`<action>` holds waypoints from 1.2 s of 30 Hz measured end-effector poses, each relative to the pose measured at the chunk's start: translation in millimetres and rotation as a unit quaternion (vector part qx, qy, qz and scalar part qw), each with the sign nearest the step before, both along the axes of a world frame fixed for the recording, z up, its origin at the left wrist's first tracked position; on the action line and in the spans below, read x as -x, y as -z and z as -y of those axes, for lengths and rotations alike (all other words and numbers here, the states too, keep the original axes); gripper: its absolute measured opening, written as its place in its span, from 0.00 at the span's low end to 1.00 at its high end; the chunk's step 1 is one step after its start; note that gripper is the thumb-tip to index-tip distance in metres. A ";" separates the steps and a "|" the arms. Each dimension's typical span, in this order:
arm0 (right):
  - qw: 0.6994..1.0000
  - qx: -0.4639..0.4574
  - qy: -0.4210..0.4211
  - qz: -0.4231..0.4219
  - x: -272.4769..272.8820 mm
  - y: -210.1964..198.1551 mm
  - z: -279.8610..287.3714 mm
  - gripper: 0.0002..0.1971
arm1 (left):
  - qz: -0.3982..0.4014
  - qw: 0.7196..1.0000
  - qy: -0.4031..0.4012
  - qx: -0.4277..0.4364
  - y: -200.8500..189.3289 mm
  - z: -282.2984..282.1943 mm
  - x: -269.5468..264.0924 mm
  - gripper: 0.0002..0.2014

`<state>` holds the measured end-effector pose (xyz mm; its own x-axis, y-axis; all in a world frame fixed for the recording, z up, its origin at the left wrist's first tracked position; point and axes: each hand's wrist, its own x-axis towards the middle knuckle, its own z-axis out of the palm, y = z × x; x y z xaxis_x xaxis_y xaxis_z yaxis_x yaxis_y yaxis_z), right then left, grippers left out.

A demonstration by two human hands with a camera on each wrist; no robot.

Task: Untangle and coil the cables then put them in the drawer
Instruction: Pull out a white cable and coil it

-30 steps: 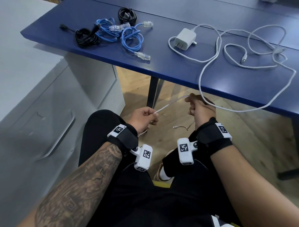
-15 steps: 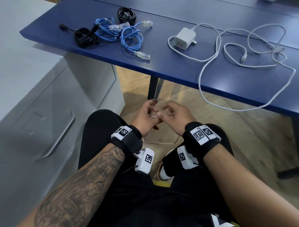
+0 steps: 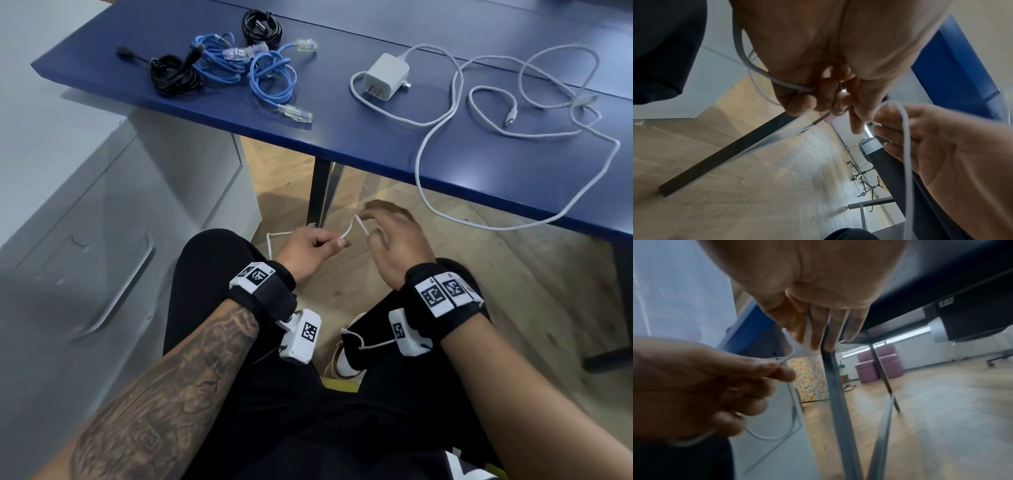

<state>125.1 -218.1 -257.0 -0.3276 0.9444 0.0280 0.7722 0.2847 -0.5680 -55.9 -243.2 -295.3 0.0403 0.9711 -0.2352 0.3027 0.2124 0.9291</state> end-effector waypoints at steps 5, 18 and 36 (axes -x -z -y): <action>0.985 0.093 0.027 -0.146 22.9 -5.6 11.6 0.17 | 0.006 1.000 -0.014 -0.023 -3.2 3.6 -2.6 0.22; 0.942 0.129 0.197 -0.240 5.0 6.9 -9.1 0.16 | -0.079 0.995 0.029 -0.045 -18.9 -3.1 6.8 0.05; 0.994 0.050 -0.086 -0.053 16.1 -0.5 7.1 0.14 | 0.054 0.997 0.038 0.050 -32.7 2.8 5.8 0.09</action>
